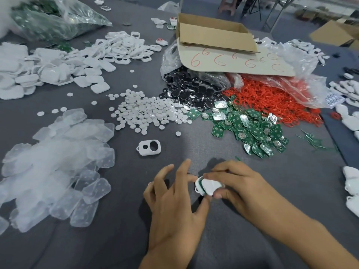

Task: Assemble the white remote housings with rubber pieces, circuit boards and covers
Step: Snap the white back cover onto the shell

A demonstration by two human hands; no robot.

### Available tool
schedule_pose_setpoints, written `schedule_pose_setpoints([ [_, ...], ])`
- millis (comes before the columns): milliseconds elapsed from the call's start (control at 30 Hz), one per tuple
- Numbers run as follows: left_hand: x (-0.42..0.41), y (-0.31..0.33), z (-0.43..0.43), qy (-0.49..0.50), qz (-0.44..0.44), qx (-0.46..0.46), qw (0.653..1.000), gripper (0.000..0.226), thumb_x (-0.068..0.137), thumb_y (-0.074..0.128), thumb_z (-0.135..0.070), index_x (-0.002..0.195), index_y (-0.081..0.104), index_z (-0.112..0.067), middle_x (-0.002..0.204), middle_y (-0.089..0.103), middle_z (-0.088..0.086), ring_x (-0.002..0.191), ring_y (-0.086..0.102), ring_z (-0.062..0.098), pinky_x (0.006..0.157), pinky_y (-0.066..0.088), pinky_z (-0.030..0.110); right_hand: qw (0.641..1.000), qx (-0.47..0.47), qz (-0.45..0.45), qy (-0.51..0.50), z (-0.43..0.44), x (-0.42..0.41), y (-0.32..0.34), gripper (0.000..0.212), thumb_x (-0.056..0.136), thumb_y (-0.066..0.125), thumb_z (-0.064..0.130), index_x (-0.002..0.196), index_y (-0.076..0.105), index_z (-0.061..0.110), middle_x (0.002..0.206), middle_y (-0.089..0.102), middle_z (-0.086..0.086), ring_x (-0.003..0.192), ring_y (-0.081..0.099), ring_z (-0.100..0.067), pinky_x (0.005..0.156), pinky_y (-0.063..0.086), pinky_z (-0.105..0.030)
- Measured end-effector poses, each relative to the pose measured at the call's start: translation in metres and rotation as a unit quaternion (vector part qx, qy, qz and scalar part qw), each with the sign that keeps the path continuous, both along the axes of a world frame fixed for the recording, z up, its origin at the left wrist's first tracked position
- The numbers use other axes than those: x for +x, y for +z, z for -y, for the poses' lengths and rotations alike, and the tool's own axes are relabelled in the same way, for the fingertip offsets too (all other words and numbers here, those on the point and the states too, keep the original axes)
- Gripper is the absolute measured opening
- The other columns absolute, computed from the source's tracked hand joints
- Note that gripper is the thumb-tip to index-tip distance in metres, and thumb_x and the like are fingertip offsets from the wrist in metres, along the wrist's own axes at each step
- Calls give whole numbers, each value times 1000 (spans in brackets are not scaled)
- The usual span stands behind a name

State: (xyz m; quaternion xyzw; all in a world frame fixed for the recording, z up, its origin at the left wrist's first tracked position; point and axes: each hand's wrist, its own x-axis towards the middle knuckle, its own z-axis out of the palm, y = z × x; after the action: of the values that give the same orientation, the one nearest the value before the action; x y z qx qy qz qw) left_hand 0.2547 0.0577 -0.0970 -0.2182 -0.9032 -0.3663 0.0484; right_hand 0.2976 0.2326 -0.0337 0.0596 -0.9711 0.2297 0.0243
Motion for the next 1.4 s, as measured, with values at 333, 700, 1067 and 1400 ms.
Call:
schedule_pose_setpoints([
  [333, -2, -1, 2, -13, 36, 4, 999, 88, 75, 77, -63, 147, 34, -35, 109, 63, -37, 138, 25, 1, 107, 16, 29, 1000, 6, 18, 14, 0, -9, 1, 34, 82, 77, 29, 114, 76, 19, 100, 67, 2, 93, 63, -16, 86, 46, -18],
  [700, -1, 7, 3, -19, 75, 6, 997, 82, 78, 75, -61, 144, 31, -43, 111, 57, -45, 138, 18, -5, 105, 11, 20, 992, 11, 112, 61, -6, -32, 13, 24, 76, 85, 23, 99, 80, 20, 97, 62, 9, 90, 55, -2, 79, 36, -4],
  [1067, -4, 35, -2, -24, 130, -57, 990, 49, 94, 61, -52, 138, 39, -48, 116, 57, -41, 133, 16, 0, 110, 11, 28, 984, -7, 179, -19, -5, -48, 12, 38, 59, 95, 25, 81, 73, 46, 78, 61, 13, 72, 58, -2, 60, 41, -13],
  [1400, -23, 53, -14, -92, 179, -61, 978, 26, 94, 69, -24, 119, 61, -28, 112, 65, -9, 107, 52, 13, 95, 42, 33, 956, -211, 152, -136, 1, -21, 7, 36, 58, 95, 8, 82, 73, 24, 74, 70, 3, 63, 60, -14, 65, 52, -40],
])
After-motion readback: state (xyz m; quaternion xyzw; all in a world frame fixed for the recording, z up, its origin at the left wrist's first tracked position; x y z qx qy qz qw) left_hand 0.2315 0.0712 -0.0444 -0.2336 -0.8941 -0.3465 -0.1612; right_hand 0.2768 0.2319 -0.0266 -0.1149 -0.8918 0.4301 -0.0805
